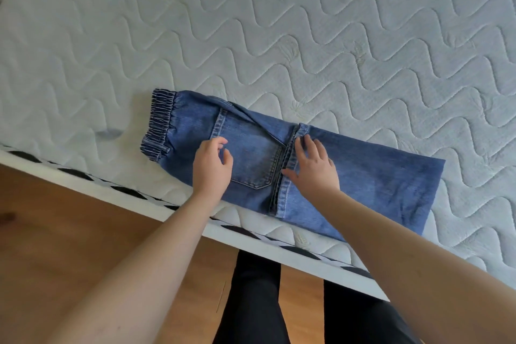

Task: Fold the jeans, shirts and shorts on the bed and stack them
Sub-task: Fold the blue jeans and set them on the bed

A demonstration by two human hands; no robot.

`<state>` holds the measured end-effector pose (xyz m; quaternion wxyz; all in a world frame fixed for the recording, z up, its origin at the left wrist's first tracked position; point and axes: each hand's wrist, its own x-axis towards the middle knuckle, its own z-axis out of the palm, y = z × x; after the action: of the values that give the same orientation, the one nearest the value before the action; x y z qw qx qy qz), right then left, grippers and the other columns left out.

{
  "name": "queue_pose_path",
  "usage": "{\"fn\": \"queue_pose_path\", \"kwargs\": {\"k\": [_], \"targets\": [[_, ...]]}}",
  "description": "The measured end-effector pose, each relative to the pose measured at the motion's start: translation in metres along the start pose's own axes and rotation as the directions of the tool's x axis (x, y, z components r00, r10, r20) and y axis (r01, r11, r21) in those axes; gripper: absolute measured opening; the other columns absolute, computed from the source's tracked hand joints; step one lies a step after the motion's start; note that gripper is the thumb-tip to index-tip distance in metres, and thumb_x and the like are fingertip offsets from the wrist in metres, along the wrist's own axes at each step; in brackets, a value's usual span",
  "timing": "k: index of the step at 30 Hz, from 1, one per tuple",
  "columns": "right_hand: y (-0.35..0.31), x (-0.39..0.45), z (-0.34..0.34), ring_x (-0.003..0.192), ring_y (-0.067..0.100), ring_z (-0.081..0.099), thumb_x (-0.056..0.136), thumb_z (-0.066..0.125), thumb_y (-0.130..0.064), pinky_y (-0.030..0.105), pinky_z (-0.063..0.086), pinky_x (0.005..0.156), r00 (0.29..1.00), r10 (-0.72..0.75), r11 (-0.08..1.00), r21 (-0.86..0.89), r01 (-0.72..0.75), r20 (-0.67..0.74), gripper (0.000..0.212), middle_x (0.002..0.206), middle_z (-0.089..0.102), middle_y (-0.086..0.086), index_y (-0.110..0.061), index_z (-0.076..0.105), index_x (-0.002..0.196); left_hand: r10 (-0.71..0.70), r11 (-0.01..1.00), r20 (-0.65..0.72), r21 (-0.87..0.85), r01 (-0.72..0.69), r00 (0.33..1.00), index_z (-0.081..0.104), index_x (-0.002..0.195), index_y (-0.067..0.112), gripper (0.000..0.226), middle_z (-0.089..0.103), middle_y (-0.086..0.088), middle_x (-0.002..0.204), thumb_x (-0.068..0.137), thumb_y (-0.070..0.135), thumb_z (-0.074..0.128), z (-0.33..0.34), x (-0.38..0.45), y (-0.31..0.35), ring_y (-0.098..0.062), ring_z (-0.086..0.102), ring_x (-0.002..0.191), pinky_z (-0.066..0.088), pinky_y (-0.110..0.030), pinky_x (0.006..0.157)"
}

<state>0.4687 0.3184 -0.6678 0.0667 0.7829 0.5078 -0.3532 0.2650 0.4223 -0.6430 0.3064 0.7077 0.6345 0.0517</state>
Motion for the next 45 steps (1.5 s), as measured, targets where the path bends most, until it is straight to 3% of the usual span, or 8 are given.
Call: {"fn": "queue_pose_path", "kwargs": {"k": [6,11,21,32,38,41,43,45], "targets": [[-0.01,0.0,-0.001,0.151,0.026,-0.005,0.087,0.054,-0.064,0.046,0.021,0.119,0.998,0.048,0.993,-0.112,-0.043,0.044,0.102,0.164,-0.008,0.004,-0.019,-0.006,0.156,0.153,0.971,-0.143,0.205,-0.122,0.978,0.053,0.135,0.01,0.044,0.057,-0.013,0.132,0.092,0.014,0.059,-0.034,0.045,-0.037,-0.034,0.052,0.12,0.045,-0.045,0.094],[-0.017,0.006,-0.006,0.15,0.031,-0.002,0.088,0.055,-0.062,0.044,0.024,0.117,0.994,0.076,0.976,-0.208,-0.057,0.084,0.102,0.163,-0.008,0.009,-0.015,-0.006,0.156,-0.154,0.973,-0.087,0.157,0.167,0.984,0.026,0.154,0.012,0.065,0.037,-0.018,0.153,0.099,0.038,0.049,-0.055,0.078,-0.069,-0.036,0.036,0.139,0.03,-0.047,0.114],[-0.015,0.009,0.001,0.151,0.027,-0.004,0.092,0.052,-0.058,0.044,0.026,0.116,0.994,0.09,0.974,-0.214,-0.073,0.07,0.095,0.164,-0.009,0.005,-0.018,-0.005,0.156,-0.352,0.875,0.296,-0.232,0.425,0.888,0.069,0.09,0.025,0.025,0.072,0.002,0.09,0.072,0.029,0.086,-0.094,0.111,-0.087,-0.024,0.069,0.088,0.057,-0.037,0.076],[0.008,0.003,-0.01,0.149,0.022,0.002,0.091,0.045,-0.067,0.048,0.025,0.114,0.997,-0.011,0.99,-0.136,0.022,0.081,0.088,0.163,-0.001,-0.004,-0.031,-0.002,0.156,0.103,0.995,0.413,-0.035,-0.097,0.905,0.05,0.118,0.041,0.062,0.061,0.03,0.095,0.066,0.052,0.083,-0.164,-0.001,0.039,0.014,0.053,0.086,0.037,-0.012,0.069],[0.045,0.012,-0.03,0.144,0.021,0.025,0.105,0.039,-0.034,0.04,0.032,0.112,0.969,-0.21,0.961,0.211,0.181,0.127,0.051,0.161,0.021,-0.003,-0.029,0.027,0.154,0.302,0.953,0.569,-0.149,-0.265,0.765,0.022,0.132,0.069,0.08,0.064,0.032,0.103,0.083,0.034,0.074,-0.149,-0.047,0.135,0.014,0.061,0.088,0.041,-0.005,0.072],[0.07,0.001,-0.037,0.101,0.026,0.057,0.102,0.043,-0.015,0.021,0.038,0.077,0.984,-0.168,0.905,0.404,0.133,0.052,0.028,0.13,0.058,0.009,-0.013,0.061,0.124,0.342,0.938,0.644,-0.184,-0.295,0.684,0.029,0.13,0.065,0.075,0.065,0.028,0.104,0.083,0.026,0.073,-0.113,-0.056,0.17,0.016,0.059,0.091,0.039,0.002,0.073],[0.089,-0.017,-0.04,0.067,0.011,0.053,0.098,0.042,-0.006,0.014,0.034,0.052,1.0,-0.025,0.837,0.547,0.021,0.001,0.029,0.096,0.069,-0.003,-0.022,0.065,0.106,0.329,0.938,0.697,-0.16,-0.309,0.637,0.026,0.131,0.064,0.076,0.066,0.018,0.109,0.082,0.027,0.071,-0.079,-0.062,0.191,0.002,0.063,0.093,0.047,-0.013,0.082],[0.115,-0.04,-0.044,0.075,0.0,0.059,0.097,0.044,-0.01,0.006,0.042,0.059,0.996,0.085,0.628,0.777,-0.047,-0.009,0.036,0.088,0.07,-0.021,-0.038,0.064,0.109,0.304,0.933,0.73,-0.099,-0.346,0.612,0.02,0.13,0.064,0.076,0.066,0.01,0.111,0.081,0.03,0.068,-0.038,-0.067,0.211,-0.013,0.064,0.095,0.05,-0.027,0.08]]}}
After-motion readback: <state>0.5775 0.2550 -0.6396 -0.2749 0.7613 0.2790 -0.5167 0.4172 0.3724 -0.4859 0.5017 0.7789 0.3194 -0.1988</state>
